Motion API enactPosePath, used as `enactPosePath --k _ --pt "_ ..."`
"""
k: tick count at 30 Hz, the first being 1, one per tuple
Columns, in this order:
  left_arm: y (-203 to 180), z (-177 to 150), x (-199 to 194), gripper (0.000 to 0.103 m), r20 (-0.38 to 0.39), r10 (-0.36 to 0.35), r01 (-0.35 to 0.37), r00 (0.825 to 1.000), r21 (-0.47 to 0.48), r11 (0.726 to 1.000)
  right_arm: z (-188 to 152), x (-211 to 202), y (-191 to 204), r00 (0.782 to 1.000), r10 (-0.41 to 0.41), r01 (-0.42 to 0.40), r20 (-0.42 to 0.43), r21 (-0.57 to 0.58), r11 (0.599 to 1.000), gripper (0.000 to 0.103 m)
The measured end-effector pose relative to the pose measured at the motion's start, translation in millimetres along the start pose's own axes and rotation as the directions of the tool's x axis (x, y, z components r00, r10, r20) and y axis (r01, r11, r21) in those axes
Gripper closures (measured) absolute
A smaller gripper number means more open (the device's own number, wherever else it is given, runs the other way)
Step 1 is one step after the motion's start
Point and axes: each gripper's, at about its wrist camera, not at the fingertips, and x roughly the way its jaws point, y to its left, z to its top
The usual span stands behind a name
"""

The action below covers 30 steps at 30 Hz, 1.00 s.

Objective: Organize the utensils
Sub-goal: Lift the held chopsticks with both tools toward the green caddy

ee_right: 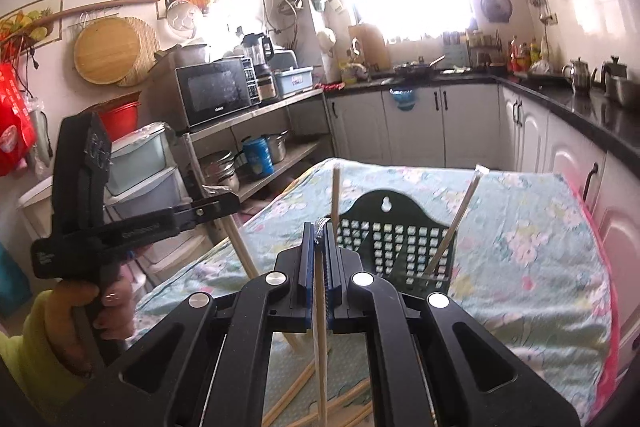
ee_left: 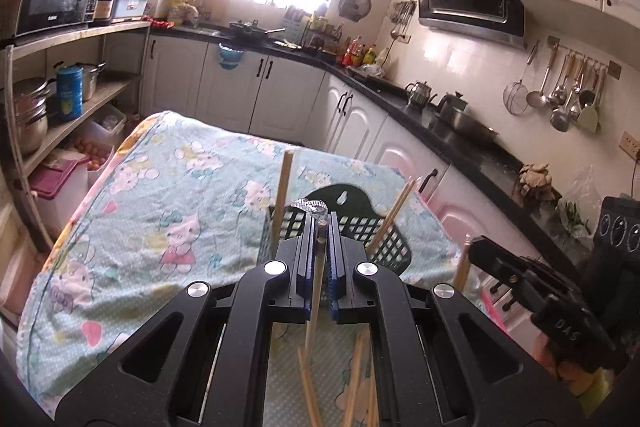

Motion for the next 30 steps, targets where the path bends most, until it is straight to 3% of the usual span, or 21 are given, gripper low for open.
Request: enactPosePath --k 17,30 --pt "-50.7 57.4 -1.0 0.102 0.139 -0.062 0.053 0.988 0.071 0.996 51.9 -3.1 -30.3 0.989 -0.081 0.082 0.126 0.000 0.997 0.098" --pt "-72.2 70.5 23.3 0.102 0.209 -0.012 -0.014 0.978 0.119 0.993 85.0 -7.5 -38.4 0.962 -0.141 0.148 0.234 -0.014 0.989 0.098"
